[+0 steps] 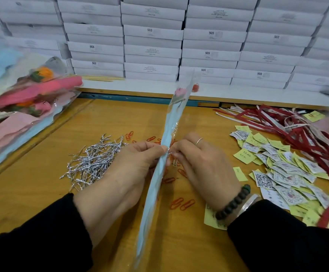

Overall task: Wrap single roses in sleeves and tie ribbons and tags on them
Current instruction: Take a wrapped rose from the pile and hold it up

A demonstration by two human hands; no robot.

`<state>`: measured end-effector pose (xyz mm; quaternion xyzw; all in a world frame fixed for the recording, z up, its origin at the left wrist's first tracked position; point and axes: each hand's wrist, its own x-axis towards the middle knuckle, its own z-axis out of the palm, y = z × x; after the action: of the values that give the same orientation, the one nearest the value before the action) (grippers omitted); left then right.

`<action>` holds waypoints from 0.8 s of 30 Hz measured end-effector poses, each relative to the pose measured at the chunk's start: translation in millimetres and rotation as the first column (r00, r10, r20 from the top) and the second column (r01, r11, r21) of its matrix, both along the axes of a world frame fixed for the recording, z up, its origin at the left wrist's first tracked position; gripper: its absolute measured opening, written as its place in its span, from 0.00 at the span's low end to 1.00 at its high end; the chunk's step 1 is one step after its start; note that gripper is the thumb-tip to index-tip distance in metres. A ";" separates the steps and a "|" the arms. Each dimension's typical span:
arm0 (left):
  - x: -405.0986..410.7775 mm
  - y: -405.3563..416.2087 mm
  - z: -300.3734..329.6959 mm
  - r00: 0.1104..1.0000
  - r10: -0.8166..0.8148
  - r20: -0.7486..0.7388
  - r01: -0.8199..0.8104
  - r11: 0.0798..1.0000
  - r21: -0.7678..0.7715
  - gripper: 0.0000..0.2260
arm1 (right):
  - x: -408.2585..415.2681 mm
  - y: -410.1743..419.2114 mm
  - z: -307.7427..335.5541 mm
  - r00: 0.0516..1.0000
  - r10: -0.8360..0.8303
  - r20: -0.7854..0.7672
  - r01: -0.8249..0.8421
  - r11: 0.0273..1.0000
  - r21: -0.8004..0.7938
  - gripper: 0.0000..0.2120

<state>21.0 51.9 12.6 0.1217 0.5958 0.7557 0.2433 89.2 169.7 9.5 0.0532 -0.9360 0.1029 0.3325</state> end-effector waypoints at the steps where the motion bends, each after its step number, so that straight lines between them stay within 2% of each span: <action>1: 0.7 0.2 0.3 1.000 -0.004 -0.004 0.004 1.000 0.003 0.05 | -1.1 -0.1 0.5 0.998 0.007 0.058 0.001 0.992 -0.124 0.03; 2: 1.1 0.1 0.7 1.000 -0.006 -0.009 0.006 1.000 0.008 0.05 | -2.6 0.9 0.3 0.992 0.030 0.122 0.004 0.964 -0.266 0.04; 4: 1.3 -0.5 2.3 1.000 -0.010 -0.028 0.011 1.000 0.017 0.05 | -5.9 2.5 2.2 0.973 0.110 0.205 0.022 0.835 -0.550 0.05; 7: 1.3 -1.5 4.9 0.997 -0.019 -0.073 0.020 1.000 0.018 0.04 | -8.1 3.9 6.9 0.940 0.249 0.233 0.092 0.473 -0.876 0.07; 10: 3.3 -1.3 4.1 0.991 -0.025 -0.130 0.025 1.000 0.001 0.04 | -6.8 6.1 9.9 0.882 0.444 0.155 0.172 0.002 -0.985 0.08; 11: 4.1 -0.8 3.3 0.990 -0.021 -0.143 0.021 1.000 -0.003 0.05 | -5.9 7.1 11.3 0.860 0.493 0.135 0.213 -0.107 -0.971 0.08; 12: 4.3 -0.3 2.2 0.989 -0.013 -0.148 0.012 1.000 -0.005 0.06 | -5.2 7.3 12.4 0.841 0.526 0.129 0.250 -0.165 -0.954 0.08; 13: 4.2 0.1 1.4 0.989 -0.002 -0.146 0.002 1.000 -0.005 0.07 | -4.8 6.5 13.1 0.834 0.536 0.133 0.269 -0.183 -0.946 0.08; 14: 3.5 0.6 0.8 0.990 0.010 -0.140 -0.010 1.000 -0.003 0.07 | -5.5 5.3 13.0 0.844 0.515 0.146 0.264 -0.163 -0.951 0.07; 15: 3.0 0.9 0.3 0.991 0.023 -0.132 -0.023 1.000 -0.003 0.07 | -6.6 3.6 11.6 0.870 0.463 0.171 0.240 -0.093 -0.966 0.06; 16: 2.4 1.0 -0.2 0.991 0.038 -0.125 -0.039 0.999 -0.006 0.08 | -7.7 1.9 9.6 0.903 0.381 0.196 0.201 0.027 -0.979 0.04; 18: 0.8 1.3 -0.9 0.991 0.068 -0.116 -0.070 0.997 -0.019 0.08 | -8.0 -0.9 5.5 0.968 0.169 0.185 0.116 0.355 -0.928 0.04; 19: 0.0 1.1 -1.0 0.991 0.080 -0.109 -0.083 0.996 -0.020 0.08 | -7.1 -1.6 4.1 0.986 0.078 0.145 0.084 0.521 -0.849 0.03; 21: -0.7 -0.2 -0.6 0.991 0.093 -0.093 -0.095 0.995 -0.010 0.08 | -4.2 -2.2 3.3 0.996 0.021 0.090 0.038 0.795 -0.605 0.02; 22: -1.3 -0.8 -0.1 0.992 0.094 -0.087 -0.094 0.996 -0.005 0.08 | -2.4 -2.7 2.7 0.995 0.018 0.101 0.032 0.882 -0.471 0.03; 24: -1.2 -1.6 0.3 0.993 0.087 -0.077 -0.087 0.996 0.005 0.09 | -0.4 -3.9 0.0 0.991 0.011 0.136 0.025 0.966 -0.258 0.04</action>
<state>19.8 50.3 12.8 0.1248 0.6090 0.7607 0.1867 88.8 165.7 9.5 -0.0014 -0.9352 0.2266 0.2723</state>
